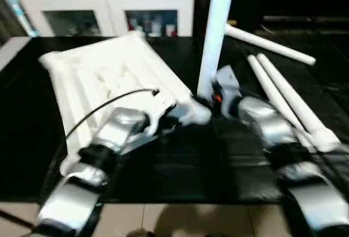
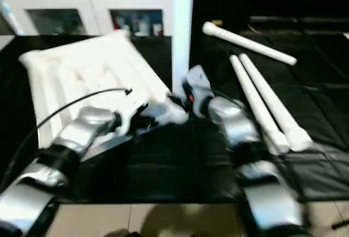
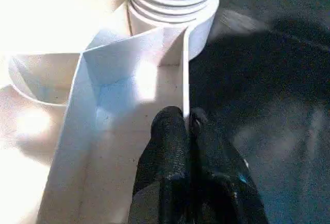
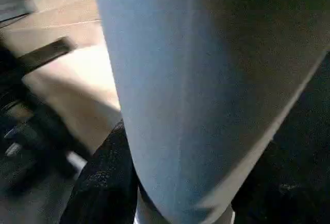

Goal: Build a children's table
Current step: Insert table leg to table base

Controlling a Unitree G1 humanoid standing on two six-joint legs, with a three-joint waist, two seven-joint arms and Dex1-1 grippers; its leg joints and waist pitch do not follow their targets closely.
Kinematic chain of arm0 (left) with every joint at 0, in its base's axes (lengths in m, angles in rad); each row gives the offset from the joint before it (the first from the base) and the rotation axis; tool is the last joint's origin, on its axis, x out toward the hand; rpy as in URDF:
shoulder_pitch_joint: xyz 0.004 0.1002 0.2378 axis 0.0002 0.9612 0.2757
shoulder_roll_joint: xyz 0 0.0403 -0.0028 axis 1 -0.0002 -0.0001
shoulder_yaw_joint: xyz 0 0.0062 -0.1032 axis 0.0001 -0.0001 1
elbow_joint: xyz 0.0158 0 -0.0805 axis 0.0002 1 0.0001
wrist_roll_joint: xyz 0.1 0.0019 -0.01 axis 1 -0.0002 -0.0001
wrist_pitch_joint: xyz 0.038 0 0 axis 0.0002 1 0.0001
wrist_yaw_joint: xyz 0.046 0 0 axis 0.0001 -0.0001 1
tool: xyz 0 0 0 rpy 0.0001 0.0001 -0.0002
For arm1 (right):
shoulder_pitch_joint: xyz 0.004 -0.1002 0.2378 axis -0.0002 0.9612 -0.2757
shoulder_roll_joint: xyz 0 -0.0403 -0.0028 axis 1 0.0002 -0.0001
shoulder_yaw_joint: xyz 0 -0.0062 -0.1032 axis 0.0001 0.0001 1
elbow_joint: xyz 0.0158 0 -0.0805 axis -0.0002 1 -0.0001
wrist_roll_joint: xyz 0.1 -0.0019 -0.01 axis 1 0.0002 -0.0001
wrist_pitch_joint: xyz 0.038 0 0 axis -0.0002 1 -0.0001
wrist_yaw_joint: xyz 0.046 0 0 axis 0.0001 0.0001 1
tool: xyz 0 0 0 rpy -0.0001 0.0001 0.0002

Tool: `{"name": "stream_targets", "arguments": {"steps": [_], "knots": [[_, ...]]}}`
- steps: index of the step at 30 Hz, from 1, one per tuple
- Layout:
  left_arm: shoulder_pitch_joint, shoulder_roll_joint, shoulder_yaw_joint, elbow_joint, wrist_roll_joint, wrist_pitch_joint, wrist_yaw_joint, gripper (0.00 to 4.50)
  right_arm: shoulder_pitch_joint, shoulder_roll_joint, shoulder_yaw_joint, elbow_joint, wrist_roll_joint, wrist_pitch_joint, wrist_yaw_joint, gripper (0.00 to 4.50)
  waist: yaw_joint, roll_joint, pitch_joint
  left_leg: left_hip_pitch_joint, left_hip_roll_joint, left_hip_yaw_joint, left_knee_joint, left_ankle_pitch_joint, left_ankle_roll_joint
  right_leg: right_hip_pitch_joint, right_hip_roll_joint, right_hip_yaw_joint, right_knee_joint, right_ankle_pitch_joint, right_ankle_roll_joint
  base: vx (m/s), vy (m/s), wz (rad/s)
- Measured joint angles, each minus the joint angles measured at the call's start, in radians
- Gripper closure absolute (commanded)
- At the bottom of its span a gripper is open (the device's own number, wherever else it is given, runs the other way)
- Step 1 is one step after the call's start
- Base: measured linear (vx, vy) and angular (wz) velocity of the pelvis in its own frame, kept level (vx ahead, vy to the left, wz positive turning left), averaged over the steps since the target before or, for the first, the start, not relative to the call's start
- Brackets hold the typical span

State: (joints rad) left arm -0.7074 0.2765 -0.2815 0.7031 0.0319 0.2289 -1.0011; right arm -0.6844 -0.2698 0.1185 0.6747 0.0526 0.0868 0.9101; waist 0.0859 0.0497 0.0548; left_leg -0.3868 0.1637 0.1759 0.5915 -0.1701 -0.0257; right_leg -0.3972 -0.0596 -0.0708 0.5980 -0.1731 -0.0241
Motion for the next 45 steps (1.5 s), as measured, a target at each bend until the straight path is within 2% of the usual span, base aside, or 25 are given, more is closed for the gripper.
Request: {"name": "stream_targets", "arguments": {"steps": [7, 11, 16, 22, 29, 38, 45], "knots": [[0.012, 0.059, -0.020, 0.001, -0.008, -0.083, -0.157, 4.50, 0.038, -0.067, 0.045, -0.075, 0.034, 0.000, 0.210, 2.57, 0.016, 0.000, 0.000, -0.002, 0.000, 0.000, 0.000, 0.000, 0.000, -0.002, 0.000, 0.000, 0.000, 0.000, 0.000, 0.000, 0.000, 0.00], [0.009, 0.075, -0.031, 0.021, -0.007, -0.131, -0.210, 4.50, 0.056, -0.076, 0.046, -0.096, 0.041, -0.001, 0.256, 2.57, 0.023, 0.000, 0.000, -0.002, 0.000, 0.000, 0.000, 0.000, 0.000, -0.002, 0.000, 0.000, 0.000, 0.000, 0.000, 0.000, 0.000, 0.00], [0.000, 0.075, -0.030, 0.047, -0.005, -0.150, -0.224, 4.50, 0.073, -0.070, 0.037, -0.105, 0.064, -0.002, 0.253, 2.57, 0.027, 0.001, -0.001, -0.001, 0.000, 0.000, 0.000, 0.000, 0.000, -0.001, 0.000, 0.000, 0.000, 0.000, 0.000, 0.000, 0.000, 0.00], [0.000, 0.075, -0.030, 0.049, -0.005, -0.151, -0.223, 4.50, 0.107, -0.035, -0.009, -0.106, 0.102, -0.002, 0.200, 2.57, 0.027, 0.007, -0.001, 0.000, 0.000, 0.000, 0.000, 0.000, 0.000, -0.001, 0.000, 0.000, 0.000, 0.000, -0.001, 0.000, 0.000, 0.00], [-0.001, 0.067, -0.029, 0.060, -0.005, -0.167, -0.224, 4.50, 0.178, -0.029, -0.022, -0.185, 0.108, -0.003, 0.163, 2.57, 0.031, 0.009, -0.002, 0.000, 0.000, 0.000, 0.000, 0.000, 0.000, 0.000, 0.000, 0.000, 0.000, 0.000, 0.000, 0.000, 0.000, 0.00], [-0.001, 0.067, -0.027, 0.066, -0.005, -0.167, -0.223, 4.50, 0.186, -0.016, -0.029, -0.202, 0.114, 0.000, 0.134, 2.57, 0.030, 0.012, -0.003, 0.000, 0.000, 0.000, 0.000, 0.000, 0.000, 0.000, 0.000, 0.000, 0.000, 0.000, 0.000, 0.000, 0.000, 0.00], [-0.002, 0.065, -0.026, 0.066, -0.006, -0.167, -0.223, 4.50, 0.225, 0.011, -0.066, -0.242, 0.151, 0.037, 0.091, 2.57, 0.033, 0.013, -0.002, 0.000, 0.000, 0.000, -0.001, 0.000, 0.000, 0.000, 0.000, 0.000, 0.000, 0.000, 0.000, 0.000, 0.000, 0.00]]}}
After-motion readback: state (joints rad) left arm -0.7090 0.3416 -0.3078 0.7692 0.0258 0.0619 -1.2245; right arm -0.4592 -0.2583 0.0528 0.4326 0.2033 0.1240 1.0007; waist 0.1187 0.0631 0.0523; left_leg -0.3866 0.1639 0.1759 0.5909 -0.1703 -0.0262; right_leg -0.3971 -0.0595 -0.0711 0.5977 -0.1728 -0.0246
